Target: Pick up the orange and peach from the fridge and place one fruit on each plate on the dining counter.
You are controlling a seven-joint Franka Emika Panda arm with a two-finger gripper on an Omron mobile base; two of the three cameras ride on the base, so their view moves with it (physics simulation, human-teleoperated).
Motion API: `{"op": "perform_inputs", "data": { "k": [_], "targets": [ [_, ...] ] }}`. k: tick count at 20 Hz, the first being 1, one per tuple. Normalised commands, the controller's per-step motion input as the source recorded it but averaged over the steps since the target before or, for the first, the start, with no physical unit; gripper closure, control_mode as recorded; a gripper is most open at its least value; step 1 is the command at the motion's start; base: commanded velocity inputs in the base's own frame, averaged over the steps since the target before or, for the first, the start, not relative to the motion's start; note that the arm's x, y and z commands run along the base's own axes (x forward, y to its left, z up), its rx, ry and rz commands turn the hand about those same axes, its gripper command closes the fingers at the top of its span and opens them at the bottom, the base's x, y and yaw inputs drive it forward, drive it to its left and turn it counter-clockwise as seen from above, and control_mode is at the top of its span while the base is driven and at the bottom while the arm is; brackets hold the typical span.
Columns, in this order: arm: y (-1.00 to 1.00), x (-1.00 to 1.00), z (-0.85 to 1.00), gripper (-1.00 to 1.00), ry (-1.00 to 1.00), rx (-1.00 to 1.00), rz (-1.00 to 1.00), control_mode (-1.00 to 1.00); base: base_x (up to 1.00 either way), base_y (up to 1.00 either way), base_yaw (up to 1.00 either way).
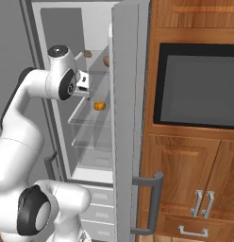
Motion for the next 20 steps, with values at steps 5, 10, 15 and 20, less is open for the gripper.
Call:
{"op": "perform_inputs", "data": {
  "k": [5, 10, 15, 20],
  "targets": [
    [-0.35, 0.32, 0.37, -1.0, -0.42, -0.08, -0.09, -1.0, 0.0, 0.0, 0.0],
    [-0.22, 0.3, 0.62, -1.0, -0.21, 0.02, -0.31, -1.0, 0.0, 0.0, 0.0],
    [-0.05, 0.01, 0.47, -1.0, -0.08, 0.09, -0.13, -1.0, 0.0, 0.0, 0.0],
    [-0.06, 0.03, 0.16, -1.0, 0.0, 0.13, 0.0, -1.0, 0.0, 0.0, 0.0]
  ]
}}
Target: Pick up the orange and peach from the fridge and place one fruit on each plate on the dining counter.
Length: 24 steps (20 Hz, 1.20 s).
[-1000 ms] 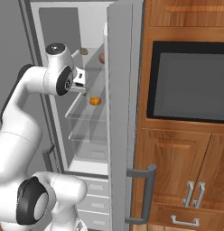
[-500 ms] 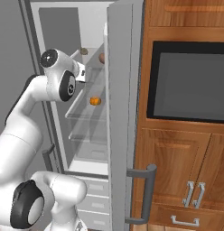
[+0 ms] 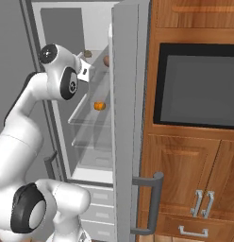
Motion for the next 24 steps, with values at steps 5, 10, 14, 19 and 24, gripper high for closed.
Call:
{"op": "perform_inputs", "data": {
  "k": [5, 10, 14, 19, 24],
  "targets": [
    [-0.19, 0.23, 0.04, -1.0, 0.02, 0.02, 0.0, -1.0, 0.0, 0.0, 0.0],
    [-0.08, 0.24, 0.04, -1.0, 0.03, -0.01, 0.0, -1.0, 0.0, 0.0, 0.0],
    [-0.04, 0.32, 0.06, -1.0, 0.09, 0.01, 0.0, -1.0, 0.0, 0.0, 0.0],
    [-0.04, 0.03, -0.03, -1.0, -0.04, 0.01, 0.0, -1.0, 0.0, 0.0, 0.0],
    [-0.01, 0.24, 0.0, -1.0, 0.02, 0.0, -0.01, -1.0, 0.0, 0.0, 0.0]
  ]
}}
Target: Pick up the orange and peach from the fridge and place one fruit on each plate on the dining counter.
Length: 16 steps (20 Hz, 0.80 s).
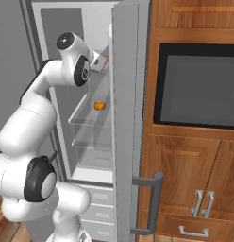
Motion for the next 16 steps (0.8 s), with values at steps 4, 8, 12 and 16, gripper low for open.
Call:
{"op": "perform_inputs", "data": {
  "k": [4, 8, 12, 16],
  "targets": [
    [0.1, 0.39, 0.0, -1.0, 0.1, 0.0, 0.0, -1.0, 0.0, 0.0, 0.0],
    [0.07, 0.35, 0.07, -1.0, 0.04, -0.06, 0.0, -1.0, 0.0, 0.0, 0.0],
    [-0.01, 0.41, 0.19, -1.0, 0.0, -0.11, 0.0, -1.0, 0.0, 0.0, 0.0],
    [-0.12, 0.36, 0.04, -1.0, 0.0, -0.02, 0.0, -1.0, 0.0, 0.0, 0.0]
  ]
}}
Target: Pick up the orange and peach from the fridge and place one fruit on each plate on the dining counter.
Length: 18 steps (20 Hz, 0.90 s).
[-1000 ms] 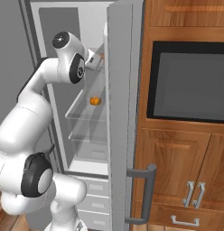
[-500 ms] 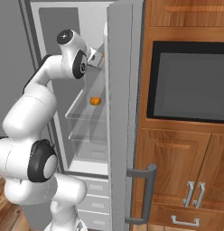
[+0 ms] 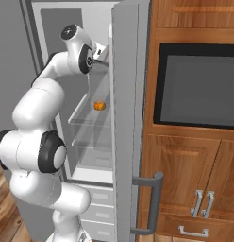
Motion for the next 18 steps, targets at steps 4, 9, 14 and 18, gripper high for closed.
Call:
{"op": "perform_inputs", "data": {
  "k": [4, 9, 14, 18],
  "targets": [
    [-0.19, 0.45, 0.0, -1.0, -0.01, 0.04, 0.05, -1.0, 0.0, 0.0, 0.0],
    [-0.1, 0.37, 0.0, -1.0, 0.0, 0.01, 0.05, -1.0, 0.0, 0.0, 0.0],
    [-0.01, 0.32, 0.0, -1.0, 0.0, 0.0, 0.08, -1.0, 0.0, 0.0, 0.0],
    [0.0, 0.14, -0.08, -1.0, 0.04, 0.0, 0.04, -1.0, 0.0, 0.0, 0.0]
  ]
}}
